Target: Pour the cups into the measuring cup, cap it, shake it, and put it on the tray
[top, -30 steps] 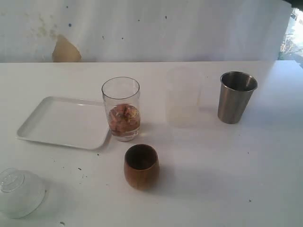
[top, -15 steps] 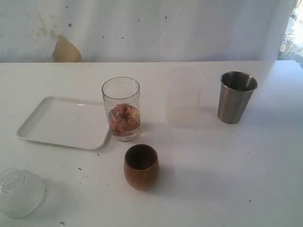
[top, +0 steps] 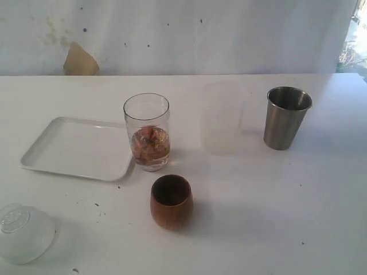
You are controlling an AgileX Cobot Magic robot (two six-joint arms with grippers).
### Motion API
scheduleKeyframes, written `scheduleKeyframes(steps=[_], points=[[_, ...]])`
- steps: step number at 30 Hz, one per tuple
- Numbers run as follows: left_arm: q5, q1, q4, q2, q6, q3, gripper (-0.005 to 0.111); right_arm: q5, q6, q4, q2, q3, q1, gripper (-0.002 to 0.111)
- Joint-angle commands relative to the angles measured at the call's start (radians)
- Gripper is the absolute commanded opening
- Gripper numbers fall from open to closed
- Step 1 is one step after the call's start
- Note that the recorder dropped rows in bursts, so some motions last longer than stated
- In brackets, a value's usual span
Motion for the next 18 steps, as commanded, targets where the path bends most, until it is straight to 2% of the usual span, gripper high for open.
scheduleKeyframes(steps=[1,3,5,8,9,10,13,15,18], points=[[-0.009,-0.005,-0.002,-0.004,0.0,0.004,0.001,0.203,-0.01,0.129,-0.013,0.03,0.09,0.0],[-0.009,-0.005,-0.002,-0.004,0.0,0.004,0.001,0.343,-0.07,0.244,-0.027,0.055,0.113,0.0],[-0.009,-0.005,-0.002,-0.004,0.0,0.004,0.001,0.468,-0.209,0.48,-0.043,0.089,0.118,0.0],[-0.009,-0.005,-0.002,-0.004,0.0,0.004,0.001,0.535,-0.65,0.875,-0.065,0.14,0.118,0.0],[-0.009,-0.005,-0.002,-0.004,0.0,0.004,0.001,0.52,-0.81,0.963,-0.069,0.161,0.118,0.0],[-0.009,-0.005,-0.002,-0.004,0.0,0.004,0.001,0.465,-1.054,1.073,-0.074,0.187,0.121,0.0],[-0.009,-0.005,-0.002,-0.004,0.0,0.004,0.001,0.223,-1.518,1.264,-0.077,0.289,0.126,0.0],[-0.009,-0.005,-0.002,-0.004,0.0,0.004,0.001,0.122,-1.638,1.387,-0.078,0.35,0.126,0.0],[-0.009,-0.005,-0.002,-0.004,0.0,0.004,0.001,0.166,-1.725,1.554,-0.091,0.42,0.126,0.0]])
